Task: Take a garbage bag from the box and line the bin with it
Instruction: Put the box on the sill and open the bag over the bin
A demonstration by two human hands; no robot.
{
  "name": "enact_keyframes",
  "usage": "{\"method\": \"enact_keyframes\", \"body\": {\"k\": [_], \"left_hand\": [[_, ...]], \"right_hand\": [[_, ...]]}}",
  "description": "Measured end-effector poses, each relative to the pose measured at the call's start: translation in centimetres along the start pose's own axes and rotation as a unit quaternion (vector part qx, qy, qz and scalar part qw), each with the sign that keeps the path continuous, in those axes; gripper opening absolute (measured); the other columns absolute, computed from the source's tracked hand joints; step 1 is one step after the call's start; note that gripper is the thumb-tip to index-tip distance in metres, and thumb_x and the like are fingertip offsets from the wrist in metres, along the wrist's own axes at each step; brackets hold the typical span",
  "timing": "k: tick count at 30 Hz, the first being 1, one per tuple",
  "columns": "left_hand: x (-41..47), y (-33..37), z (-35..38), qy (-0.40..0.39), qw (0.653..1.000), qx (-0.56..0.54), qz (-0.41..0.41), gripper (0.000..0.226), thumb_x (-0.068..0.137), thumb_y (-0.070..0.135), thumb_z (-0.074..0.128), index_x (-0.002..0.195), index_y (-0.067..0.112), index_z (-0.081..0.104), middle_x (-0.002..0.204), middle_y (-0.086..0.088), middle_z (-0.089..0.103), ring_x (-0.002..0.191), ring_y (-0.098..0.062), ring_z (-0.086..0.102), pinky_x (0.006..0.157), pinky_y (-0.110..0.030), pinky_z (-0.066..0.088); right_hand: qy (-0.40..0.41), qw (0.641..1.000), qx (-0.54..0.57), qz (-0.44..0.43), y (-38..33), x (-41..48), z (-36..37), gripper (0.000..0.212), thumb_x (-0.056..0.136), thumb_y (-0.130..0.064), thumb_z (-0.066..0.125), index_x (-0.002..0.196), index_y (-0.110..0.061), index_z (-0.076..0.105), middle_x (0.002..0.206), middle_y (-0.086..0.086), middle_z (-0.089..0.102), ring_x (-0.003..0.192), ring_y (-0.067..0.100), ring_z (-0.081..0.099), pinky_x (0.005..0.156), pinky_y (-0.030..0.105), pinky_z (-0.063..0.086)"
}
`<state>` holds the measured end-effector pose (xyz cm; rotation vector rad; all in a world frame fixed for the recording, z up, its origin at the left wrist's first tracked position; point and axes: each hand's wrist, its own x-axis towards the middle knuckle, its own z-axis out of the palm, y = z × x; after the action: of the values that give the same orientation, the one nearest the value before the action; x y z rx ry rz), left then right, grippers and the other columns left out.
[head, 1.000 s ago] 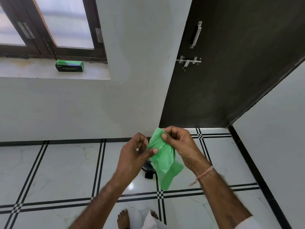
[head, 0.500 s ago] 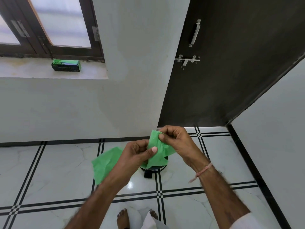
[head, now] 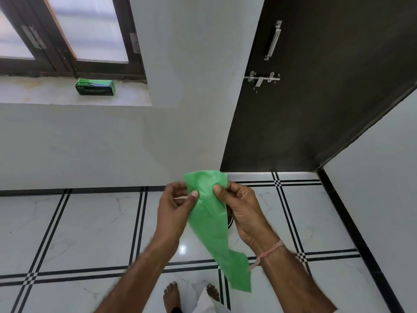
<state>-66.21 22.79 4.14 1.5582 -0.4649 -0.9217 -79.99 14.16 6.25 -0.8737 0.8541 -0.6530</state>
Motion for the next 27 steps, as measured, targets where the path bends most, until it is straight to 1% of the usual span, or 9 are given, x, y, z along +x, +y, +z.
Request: {"method": "enact_keyframes", "body": {"k": [2,4,6,10,14,19,22,25,27], "left_hand": [[-0.6,0.1,0.4,0.101,0.986,0.092,0.096,0.027,0.089,0.031,0.079,0.108,0.021,0.061,0.103,0.001,0.063,0.09,-0.014,0.059,0.073,-0.023,0.05],[-1.3,1.1,0.8,0.038,0.99,0.039,0.131,0.023,0.092,0.038,0.071,0.1,0.016,0.067,0.091,-0.001,0.068,0.081,-0.009,0.062,0.068,-0.021,0.049],[-1.7,2.1,1.3,-0.067,0.995,-0.039,0.061,0.035,0.094,0.041,0.063,0.102,0.008,0.073,0.089,-0.006,0.075,0.082,-0.013,0.071,0.071,-0.023,0.056],[-0.9,2.3,1.1,-0.121,0.99,-0.068,-0.017,0.038,0.095,0.039,0.066,0.103,0.003,0.074,0.091,-0.011,0.075,0.084,-0.018,0.071,0.076,-0.032,0.059],[0.0,1.9,0.4,-0.119,0.979,-0.14,-0.089,0.029,0.092,0.035,0.068,0.097,0.007,0.073,0.084,-0.005,0.074,0.076,-0.013,0.07,0.069,-0.029,0.054],[0.2,1.8,0.8,-0.125,0.965,-0.198,-0.121,0.028,0.088,0.032,0.067,0.097,0.007,0.074,0.083,-0.007,0.076,0.071,-0.014,0.07,0.062,-0.026,0.056],[0.4,1.7,1.1,-0.118,0.959,-0.222,-0.13,0.027,0.084,0.034,0.069,0.087,0.009,0.076,0.076,-0.009,0.071,0.065,-0.015,0.064,0.059,-0.025,0.056],[0.6,1.4,1.3,-0.117,0.961,-0.219,-0.119,0.028,0.082,0.038,0.069,0.077,0.01,0.072,0.064,-0.006,0.063,0.058,-0.013,0.058,0.055,-0.023,0.052],[0.6,1.3,1.2,-0.125,0.964,-0.208,-0.105,0.033,0.079,0.041,0.072,0.08,0.008,0.068,0.064,-0.004,0.061,0.059,-0.012,0.056,0.055,-0.023,0.052]], "right_hand": [[0.027,0.995,-0.072,-0.066,0.3,0.0,0.1,0.012,0.088,-0.014,0.078,0.095,-0.004,0.078,0.096,0.021,0.079,0.089,0.039,0.076,0.079,0.044,0.065],[0.037,0.973,-0.178,-0.142,0.7,0.3,0.1,0.017,0.083,-0.019,0.085,0.079,-0.01,0.072,0.079,0.013,0.073,0.076,0.035,0.068,0.076,0.044,0.062],[0.038,0.947,-0.262,-0.183,0.9,0.4,0.2,0.025,0.081,-0.021,0.088,0.072,-0.015,0.065,0.067,-0.003,0.062,0.063,0.012,0.056,0.065,0.029,0.055],[0.022,0.921,-0.337,-0.194,1.2,0.6,0.1,0.028,0.079,-0.023,0.088,0.075,-0.014,0.062,0.065,-0.007,0.059,0.062,0.004,0.052,0.062,0.023,0.051],[-0.033,0.96,-0.238,-0.143,0.9,0.4,-0.3,0.019,0.082,-0.024,0.084,0.084,-0.009,0.072,0.082,0.014,0.072,0.076,0.019,0.066,0.074,0.04,0.06],[-0.04,0.994,-0.081,-0.063,0.3,0.2,-0.1,0.028,0.087,-0.026,0.074,0.095,0.0,0.072,0.094,0.018,0.076,0.083,0.026,0.072,0.074,0.037,0.062],[-0.039,0.999,-0.022,0.0,0.3,0.1,0.2,0.044,0.089,-0.032,0.071,0.107,0.008,0.067,0.094,0.017,0.076,0.078,0.025,0.072,0.071,0.035,0.062],[-0.047,0.997,0.044,0.042,0.5,0.0,0.5,0.044,0.098,-0.03,0.064,0.116,0.01,0.066,0.09,0.016,0.076,0.074,0.023,0.072,0.071,0.034,0.062],[-0.043,0.995,0.071,0.053,0.8,0.0,0.7,0.047,0.102,-0.03,0.059,0.121,0.012,0.064,0.09,0.018,0.074,0.074,0.024,0.071,0.074,0.037,0.062]]}}
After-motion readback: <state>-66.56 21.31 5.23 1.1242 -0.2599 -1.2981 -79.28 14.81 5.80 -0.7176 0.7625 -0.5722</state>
